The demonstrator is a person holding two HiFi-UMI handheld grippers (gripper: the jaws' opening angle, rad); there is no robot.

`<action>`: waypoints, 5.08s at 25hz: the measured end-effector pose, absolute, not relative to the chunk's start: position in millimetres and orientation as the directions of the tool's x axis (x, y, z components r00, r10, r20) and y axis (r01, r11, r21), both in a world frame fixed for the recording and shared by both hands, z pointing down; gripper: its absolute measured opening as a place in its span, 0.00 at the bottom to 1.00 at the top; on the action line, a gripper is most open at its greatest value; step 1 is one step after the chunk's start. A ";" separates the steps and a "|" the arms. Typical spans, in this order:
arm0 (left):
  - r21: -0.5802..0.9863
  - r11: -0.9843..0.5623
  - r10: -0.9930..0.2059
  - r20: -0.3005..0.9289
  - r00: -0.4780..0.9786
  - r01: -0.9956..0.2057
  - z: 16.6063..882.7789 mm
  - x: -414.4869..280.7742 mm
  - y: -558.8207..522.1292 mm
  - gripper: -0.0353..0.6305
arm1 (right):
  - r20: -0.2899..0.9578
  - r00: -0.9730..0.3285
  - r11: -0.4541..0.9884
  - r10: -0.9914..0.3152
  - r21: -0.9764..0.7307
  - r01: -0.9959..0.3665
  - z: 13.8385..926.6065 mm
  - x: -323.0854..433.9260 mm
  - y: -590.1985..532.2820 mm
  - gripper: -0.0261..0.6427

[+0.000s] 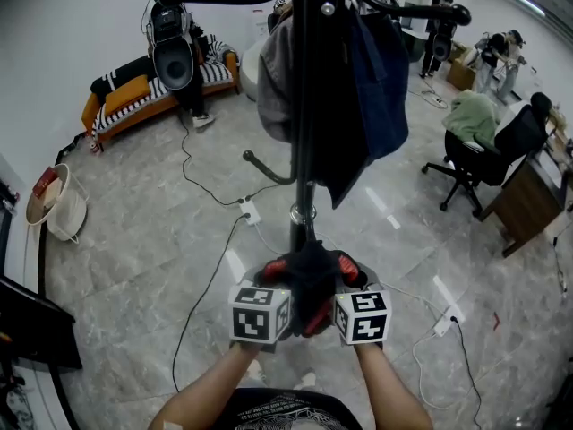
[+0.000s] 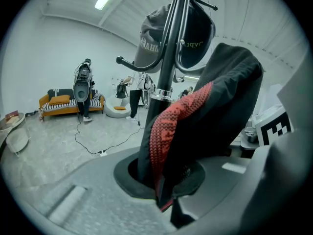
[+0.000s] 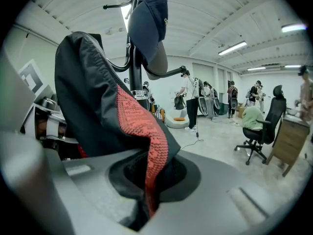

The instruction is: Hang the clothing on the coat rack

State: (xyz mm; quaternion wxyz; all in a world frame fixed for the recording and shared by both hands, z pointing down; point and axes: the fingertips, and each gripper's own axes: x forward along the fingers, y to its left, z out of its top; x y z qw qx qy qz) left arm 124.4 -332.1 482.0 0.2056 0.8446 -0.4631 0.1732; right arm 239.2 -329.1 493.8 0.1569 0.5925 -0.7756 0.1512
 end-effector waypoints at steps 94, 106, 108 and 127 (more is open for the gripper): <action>0.157 -0.620 -0.673 0.398 0.623 -0.769 470.7 118.3 -236.5 0.29 | 0.380 -0.272 0.296 -0.884 0.006 -0.955 473.8 210.5 -218.9 0.33; 0.180 -0.643 -0.659 0.365 0.658 -0.744 461.4 106.5 -202.2 0.28 | 0.338 -0.269 0.287 -0.902 0.005 -0.958 450.1 184.0 -177.5 0.33; 0.188 -0.657 -0.647 0.357 0.674 -0.730 458.3 107.6 -195.3 0.28 | 0.342 -0.273 0.292 -0.899 0.004 -0.956 448.4 177.8 -170.7 0.32; 0.189 -0.699 -0.615 0.335 0.714 -0.690 436.5 104.9 -129.0 0.17 | 0.304 -0.247 0.252 -0.920 -0.025 -0.968 419.0 149.2 -109.2 0.13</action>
